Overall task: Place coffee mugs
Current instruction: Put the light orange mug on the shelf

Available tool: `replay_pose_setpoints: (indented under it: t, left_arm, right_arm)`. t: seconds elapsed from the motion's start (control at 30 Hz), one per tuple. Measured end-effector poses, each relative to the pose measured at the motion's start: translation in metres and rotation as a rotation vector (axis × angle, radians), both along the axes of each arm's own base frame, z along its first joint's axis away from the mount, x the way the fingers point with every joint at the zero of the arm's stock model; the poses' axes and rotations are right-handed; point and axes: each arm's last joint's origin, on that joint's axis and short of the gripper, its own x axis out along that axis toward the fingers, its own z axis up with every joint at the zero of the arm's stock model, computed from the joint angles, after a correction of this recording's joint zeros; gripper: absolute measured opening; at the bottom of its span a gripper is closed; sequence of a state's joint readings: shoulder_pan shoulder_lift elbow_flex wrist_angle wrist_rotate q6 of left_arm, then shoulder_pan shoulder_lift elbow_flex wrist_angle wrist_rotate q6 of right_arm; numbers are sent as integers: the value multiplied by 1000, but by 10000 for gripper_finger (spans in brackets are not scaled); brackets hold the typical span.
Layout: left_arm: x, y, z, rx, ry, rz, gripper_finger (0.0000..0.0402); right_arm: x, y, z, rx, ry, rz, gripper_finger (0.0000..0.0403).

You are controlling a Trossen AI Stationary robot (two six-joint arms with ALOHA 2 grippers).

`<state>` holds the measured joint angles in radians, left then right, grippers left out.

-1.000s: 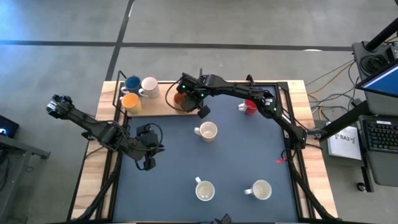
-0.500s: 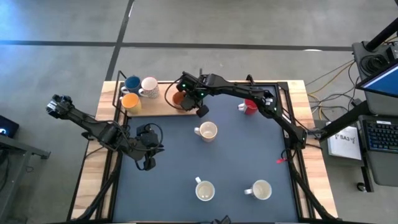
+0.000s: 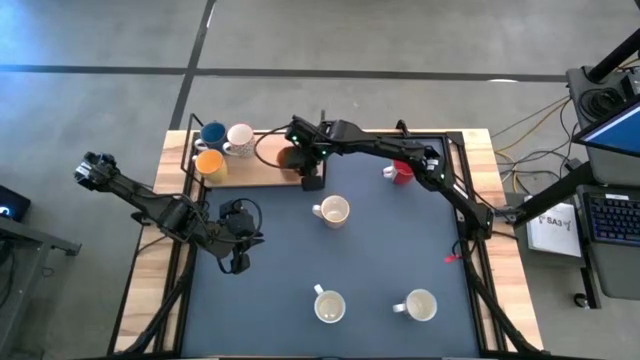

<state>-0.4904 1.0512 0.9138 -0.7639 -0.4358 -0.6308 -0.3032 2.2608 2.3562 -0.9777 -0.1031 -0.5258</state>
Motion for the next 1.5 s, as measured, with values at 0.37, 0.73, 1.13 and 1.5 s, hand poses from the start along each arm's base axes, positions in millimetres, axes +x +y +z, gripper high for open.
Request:
replay_pose_setpoints:
  t: [0.37, 0.73, 1.13, 1.5]
  left_arm:
    - [0, 0, 0, 8, 1, -8, 49]
    - [0, 0, 0, 11, 7, -8, 49]
    - [-1, 1, -1, 18, 15, -12, 49]
    - [-2, 1, -1, 23, 24, -12, 49]
  right_arm:
    - [11, 9, 5, 89, -117, -128, 114]
    - [20, 2, -22, 108, -74, -166, 112]
    - [19, -1, -22, 41, -63, -106, 19]
    - [7, -25, -18, 4, -45, -111, 23]
